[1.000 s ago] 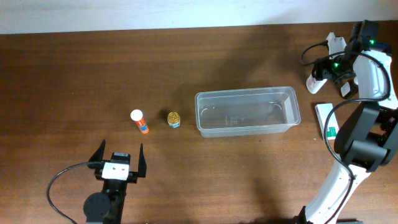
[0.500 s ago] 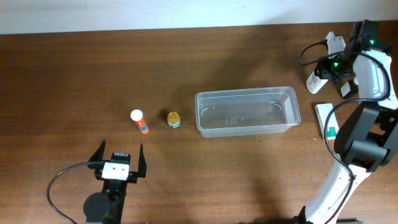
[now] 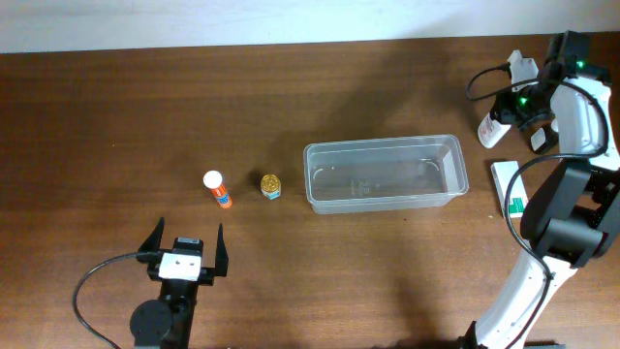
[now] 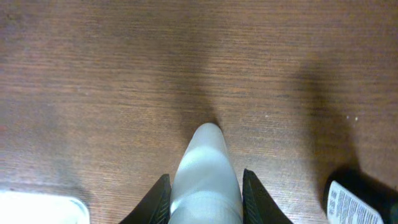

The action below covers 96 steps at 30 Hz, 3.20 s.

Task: Pack container
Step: 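Lower the right gripper and grasp the white pump bottle, then lift the white pump bottle with the right gripper toward the container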

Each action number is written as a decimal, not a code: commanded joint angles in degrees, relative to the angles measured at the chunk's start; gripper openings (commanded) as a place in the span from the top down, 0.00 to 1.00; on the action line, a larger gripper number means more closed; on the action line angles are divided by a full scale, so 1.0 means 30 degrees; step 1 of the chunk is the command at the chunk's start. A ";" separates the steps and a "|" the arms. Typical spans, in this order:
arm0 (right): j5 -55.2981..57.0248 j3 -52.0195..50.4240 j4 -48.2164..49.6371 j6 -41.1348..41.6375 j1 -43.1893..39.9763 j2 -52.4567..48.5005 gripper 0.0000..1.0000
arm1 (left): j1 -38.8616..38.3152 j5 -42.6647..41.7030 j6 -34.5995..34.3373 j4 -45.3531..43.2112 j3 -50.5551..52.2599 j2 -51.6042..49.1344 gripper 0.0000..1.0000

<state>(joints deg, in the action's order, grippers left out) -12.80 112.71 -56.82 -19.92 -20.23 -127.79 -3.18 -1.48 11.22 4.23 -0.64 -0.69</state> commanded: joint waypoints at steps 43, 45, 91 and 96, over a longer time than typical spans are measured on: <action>-0.0168 0.7366 -0.7329 0.3242 0.1552 0.0707 0.37 | 0.0117 0.0066 0.0291 0.0124 0.0044 0.0117 0.01; -0.0146 0.6477 -0.6353 0.2572 0.1792 0.0452 0.34 | 0.0117 0.0066 0.0291 0.0124 0.0044 0.0117 0.01; 0.2004 0.3519 -0.0743 -0.1778 0.2259 -0.5785 0.55 | 0.0117 0.0066 0.0291 0.0124 0.0044 0.0117 0.01; 0.2011 0.3614 -0.0998 -0.1603 0.2251 -0.5741 0.59 | 0.0117 0.0066 0.0291 0.0124 0.0044 0.0117 0.01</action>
<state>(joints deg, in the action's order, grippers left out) -7.33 123.66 -58.83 -25.10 -13.50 -143.33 -3.18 -1.48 11.20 4.25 -0.64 -0.69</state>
